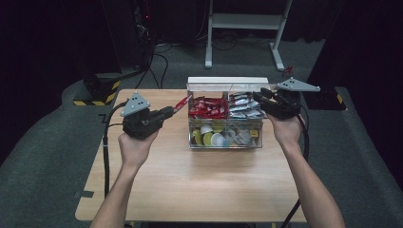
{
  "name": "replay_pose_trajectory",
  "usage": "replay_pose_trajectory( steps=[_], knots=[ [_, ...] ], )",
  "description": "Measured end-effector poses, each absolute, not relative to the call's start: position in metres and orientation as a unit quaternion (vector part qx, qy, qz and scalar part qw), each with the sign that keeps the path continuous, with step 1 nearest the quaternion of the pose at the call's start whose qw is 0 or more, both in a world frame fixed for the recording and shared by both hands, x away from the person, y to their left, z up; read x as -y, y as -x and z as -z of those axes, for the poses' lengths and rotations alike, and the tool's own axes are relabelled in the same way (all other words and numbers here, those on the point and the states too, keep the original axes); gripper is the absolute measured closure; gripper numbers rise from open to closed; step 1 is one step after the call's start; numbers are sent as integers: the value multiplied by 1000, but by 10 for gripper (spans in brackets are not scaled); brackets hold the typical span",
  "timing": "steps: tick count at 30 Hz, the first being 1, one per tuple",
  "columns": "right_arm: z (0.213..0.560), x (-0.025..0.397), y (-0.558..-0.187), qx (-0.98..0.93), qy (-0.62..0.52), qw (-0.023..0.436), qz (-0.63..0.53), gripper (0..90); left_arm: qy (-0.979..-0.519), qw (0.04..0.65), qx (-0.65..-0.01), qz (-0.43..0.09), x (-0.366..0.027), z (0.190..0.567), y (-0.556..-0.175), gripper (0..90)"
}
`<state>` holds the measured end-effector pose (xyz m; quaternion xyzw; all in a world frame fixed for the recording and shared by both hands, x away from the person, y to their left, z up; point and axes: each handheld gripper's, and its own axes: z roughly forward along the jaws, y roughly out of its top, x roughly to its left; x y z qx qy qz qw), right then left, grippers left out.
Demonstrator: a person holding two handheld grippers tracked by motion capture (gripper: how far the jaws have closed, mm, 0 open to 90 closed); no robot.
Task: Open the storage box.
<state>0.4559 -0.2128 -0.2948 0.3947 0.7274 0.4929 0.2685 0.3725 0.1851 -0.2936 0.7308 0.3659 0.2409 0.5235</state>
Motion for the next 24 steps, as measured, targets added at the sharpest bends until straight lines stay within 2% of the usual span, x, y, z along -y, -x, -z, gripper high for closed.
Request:
replay_pose_trajectory(
  steps=[24],
  knots=[
    [296,213,-456,-725,-397,268,-495,625,-719,517,-394,-248,-220,310,-358,868]
  ],
)
